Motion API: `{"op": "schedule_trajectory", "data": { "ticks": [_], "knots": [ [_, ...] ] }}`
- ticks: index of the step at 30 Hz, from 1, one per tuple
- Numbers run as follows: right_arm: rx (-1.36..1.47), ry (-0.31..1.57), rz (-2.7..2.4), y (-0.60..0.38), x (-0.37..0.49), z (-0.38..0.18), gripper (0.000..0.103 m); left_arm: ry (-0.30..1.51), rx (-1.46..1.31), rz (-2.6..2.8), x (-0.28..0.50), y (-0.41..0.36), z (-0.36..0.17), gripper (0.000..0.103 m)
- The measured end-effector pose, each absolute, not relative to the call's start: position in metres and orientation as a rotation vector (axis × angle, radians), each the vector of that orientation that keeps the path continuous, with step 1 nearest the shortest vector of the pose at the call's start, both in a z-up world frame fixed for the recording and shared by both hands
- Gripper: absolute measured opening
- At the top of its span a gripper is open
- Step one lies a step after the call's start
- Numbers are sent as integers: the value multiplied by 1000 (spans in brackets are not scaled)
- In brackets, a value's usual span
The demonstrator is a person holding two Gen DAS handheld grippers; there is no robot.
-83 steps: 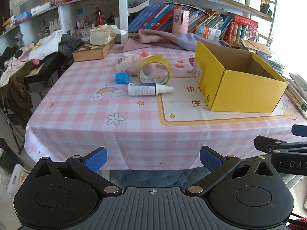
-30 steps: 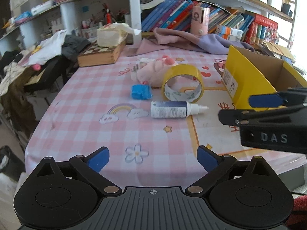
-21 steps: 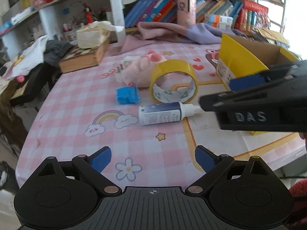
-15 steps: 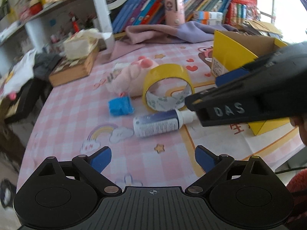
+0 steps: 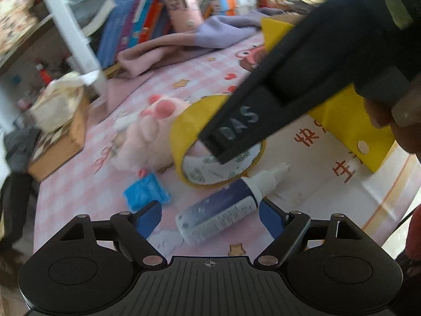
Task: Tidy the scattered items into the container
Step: 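Grasp the yellow tape roll with the right tool while the left tool grasps the white spray bottle, then lift the tape roll with the right tool while the left tool lifts the spray bottle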
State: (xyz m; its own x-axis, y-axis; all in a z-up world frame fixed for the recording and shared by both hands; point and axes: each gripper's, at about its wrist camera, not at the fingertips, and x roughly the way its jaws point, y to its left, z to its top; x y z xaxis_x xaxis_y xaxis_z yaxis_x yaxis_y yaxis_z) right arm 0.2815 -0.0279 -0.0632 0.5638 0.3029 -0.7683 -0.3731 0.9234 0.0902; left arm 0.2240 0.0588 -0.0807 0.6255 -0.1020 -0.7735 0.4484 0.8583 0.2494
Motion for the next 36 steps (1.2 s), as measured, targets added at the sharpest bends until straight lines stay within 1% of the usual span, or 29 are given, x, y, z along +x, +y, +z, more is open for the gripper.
{"op": "schedule_trajectory", "data": {
  "ticks": [4,6,7,8,9,10,12,16,20,21,23,24,25,26,27,28,33,36],
  "knots": [
    [-66,882,369,-30,290,-63,50,890,436,-363,241,60,-91,81],
    [-51,880,354,-34,294,-63,44,918,399,-360,245,63,-95,81],
    [-43,879,347,-36,295,-63,43,930,365,-362,247,66,-95,76],
    [-34,879,341,-37,298,-62,39,942,335,-361,247,68,-95,73],
    [-25,880,337,-39,300,-62,35,957,312,-364,247,70,-94,60],
    [-17,881,334,-40,302,-62,33,974,281,-380,246,71,-92,49],
    [-5,882,335,-42,306,-62,30,998,220,-426,242,75,-86,43],
    [1,895,338,-42,310,-65,29,996,259,-445,233,67,-87,45],
    [3,921,334,-39,315,-71,32,979,290,-443,236,54,-90,43],
    [-2,925,329,-37,316,-73,35,977,291,-448,237,52,-91,43],
    [-8,943,316,-36,319,-78,39,961,272,-440,236,50,-94,43],
    [0,953,314,-36,321,-80,38,959,253,-428,235,51,-94,42],
    [12,962,312,-38,322,-81,38,959,241,-420,234,51,-94,39],
    [25,966,315,-39,323,-82,29,958,240,-417,233,50,-94,37],
    [36,964,316,-41,323,-82,18,958,241,-417,232,50,-93,34],
    [47,956,319,-43,322,-81,11,962,241,-417,232,50,-93,31],
    [70,927,347,-48,312,-67,10,1003,189,-398,227,61,-86,31],
    [86,946,358,-55,303,-62,10,1013,152,-344,215,73,-81,31]
  ]
}}
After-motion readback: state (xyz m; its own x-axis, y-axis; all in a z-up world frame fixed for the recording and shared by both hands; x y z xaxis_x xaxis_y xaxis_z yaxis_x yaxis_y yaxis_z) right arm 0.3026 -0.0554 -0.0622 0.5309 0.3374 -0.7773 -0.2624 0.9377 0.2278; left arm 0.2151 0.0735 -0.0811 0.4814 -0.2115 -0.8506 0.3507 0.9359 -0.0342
